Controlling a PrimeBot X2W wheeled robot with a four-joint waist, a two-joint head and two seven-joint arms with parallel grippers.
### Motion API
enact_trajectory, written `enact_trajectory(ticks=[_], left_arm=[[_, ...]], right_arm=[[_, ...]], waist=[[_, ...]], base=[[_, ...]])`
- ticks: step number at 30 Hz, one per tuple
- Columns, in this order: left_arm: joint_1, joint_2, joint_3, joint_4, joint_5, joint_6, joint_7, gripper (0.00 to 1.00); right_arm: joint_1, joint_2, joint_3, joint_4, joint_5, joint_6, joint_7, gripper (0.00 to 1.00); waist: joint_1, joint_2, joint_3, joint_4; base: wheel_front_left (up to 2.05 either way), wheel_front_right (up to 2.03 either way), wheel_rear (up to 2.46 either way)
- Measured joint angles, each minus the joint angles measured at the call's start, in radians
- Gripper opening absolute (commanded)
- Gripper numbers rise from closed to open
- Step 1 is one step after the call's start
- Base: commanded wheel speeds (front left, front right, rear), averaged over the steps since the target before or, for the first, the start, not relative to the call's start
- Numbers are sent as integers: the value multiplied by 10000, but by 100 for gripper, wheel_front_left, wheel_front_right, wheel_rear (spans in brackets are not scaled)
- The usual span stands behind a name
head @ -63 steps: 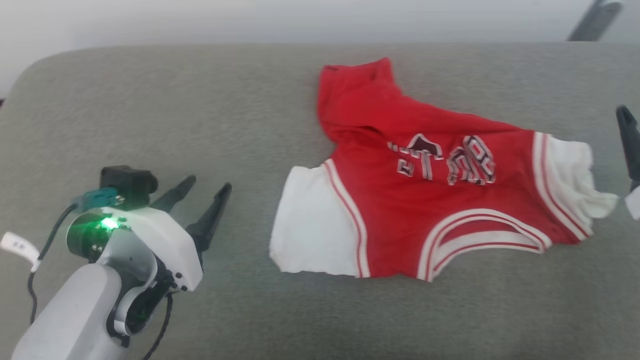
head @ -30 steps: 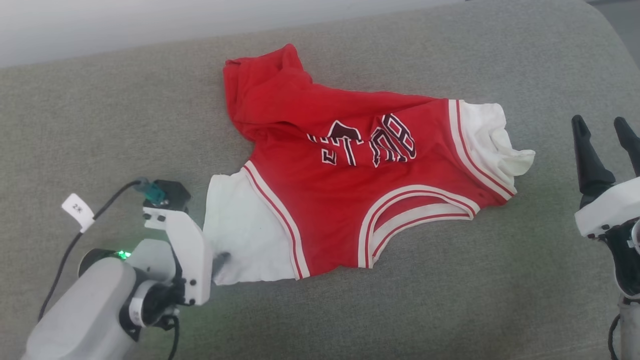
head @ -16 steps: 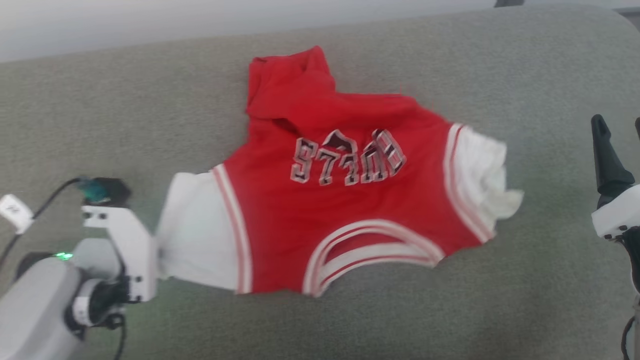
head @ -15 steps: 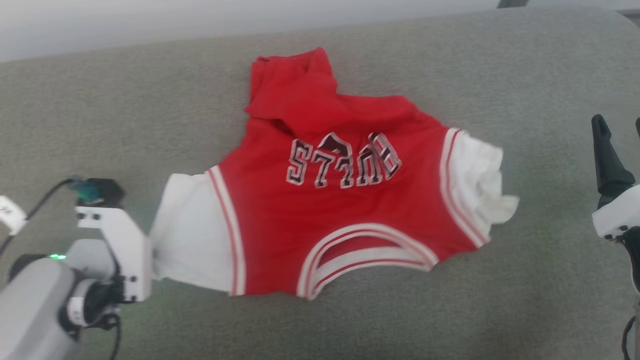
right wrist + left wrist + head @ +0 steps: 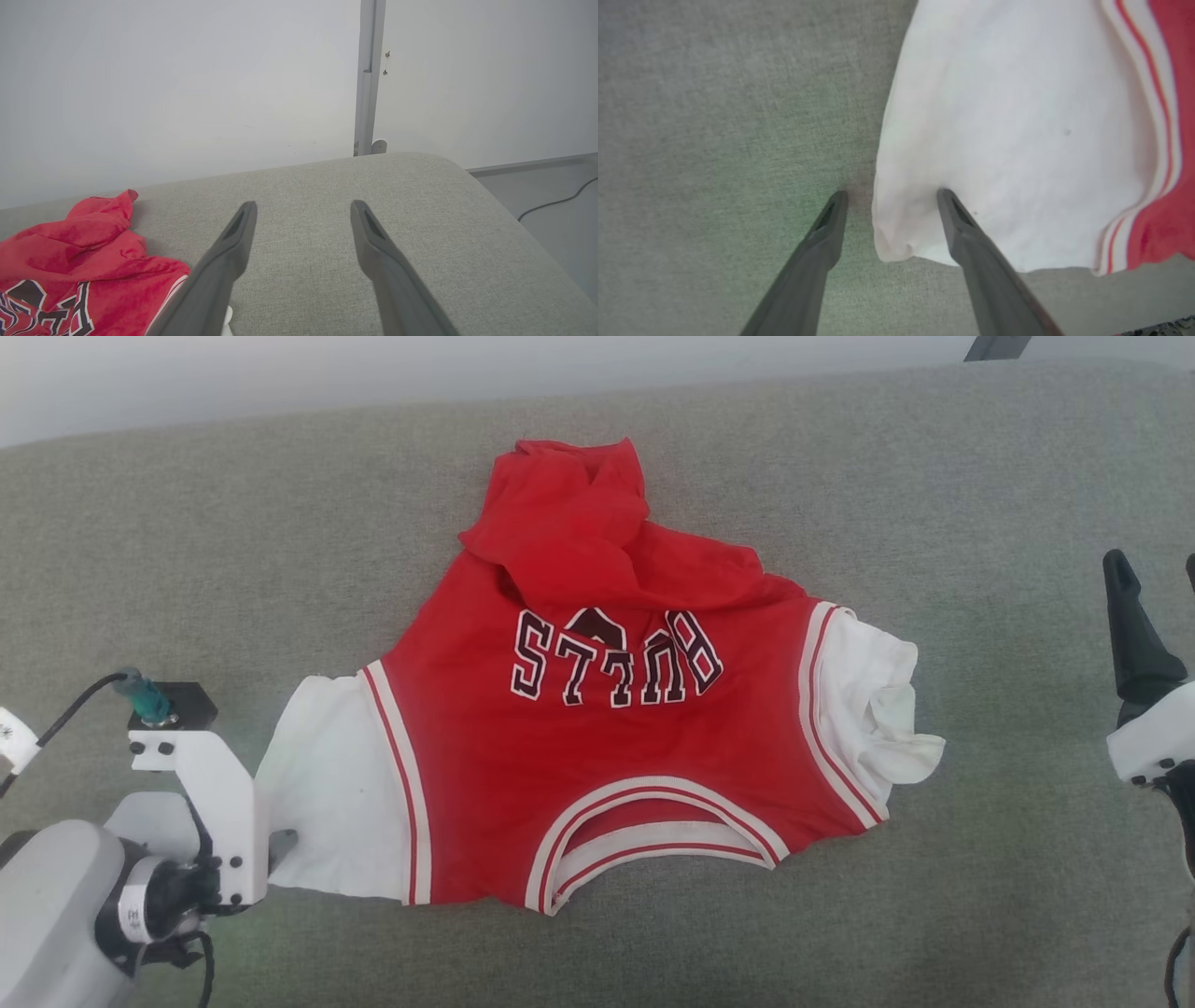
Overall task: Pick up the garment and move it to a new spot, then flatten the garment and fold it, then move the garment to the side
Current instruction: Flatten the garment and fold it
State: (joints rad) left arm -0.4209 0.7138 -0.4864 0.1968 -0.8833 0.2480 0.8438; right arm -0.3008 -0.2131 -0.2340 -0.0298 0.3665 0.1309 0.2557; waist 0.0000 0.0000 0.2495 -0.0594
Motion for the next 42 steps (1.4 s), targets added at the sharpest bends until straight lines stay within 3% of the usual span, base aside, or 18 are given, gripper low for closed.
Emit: enact_trajectory(ticks=[7,8,9,10,23,35,36,37,38,42], left_arm=[[-194,-211,-224,366,61,113,263,100],[-231,-228,-272,433,59,107,320,95],[-292,-268,-322,483,56,81,410,21],[-340,-290,-370,529,54,12,464,0],[-869,-953,-650,769,140,-435,19,0],[-1585,-1505,-884,886,301,-719,-234,0],[-1615,-1553,-894,930,301,-725,-286,0],[-1649,-1599,-899,980,303,-746,-318,0],[-1698,-1639,-911,1039,303,-765,-336,0],[-1785,-1791,-871,1244,297,-692,-422,0]], right_arm=[[94,-79,96,-186,79,0,314,100],[121,-92,132,-190,140,0,422,100],[157,-134,228,-207,184,0,579,100],[228,-182,337,-221,230,0,786,100],[700,-1197,2100,4,1916,0,3996,100],[-686,-1707,3191,2086,2299,0,5068,100],[-812,-1764,3325,2276,2387,-2,5175,34],[-932,-1871,3448,2405,2424,0,5202,34],[-1022,-1977,3559,2527,2414,0,5183,0],[-1284,-2148,3772,2865,2748,0,5010,0]], waist=[[0,0,45,-87],[0,0,51,-96],[0,0,59,-100],[0,0,66,-96],[0,1,468,353],[0,1,1058,1032],[0,1,1084,1083],[0,1,1103,1131],[0,1,1115,1175],[0,1,1037,1270]], base=[[0,0,0],[0,0,0],[0,0,0],[0,0,0],[0,0,0],[0,0,0],[0,0,0],[0,0,0],[0,0,0],[0,0,0]])
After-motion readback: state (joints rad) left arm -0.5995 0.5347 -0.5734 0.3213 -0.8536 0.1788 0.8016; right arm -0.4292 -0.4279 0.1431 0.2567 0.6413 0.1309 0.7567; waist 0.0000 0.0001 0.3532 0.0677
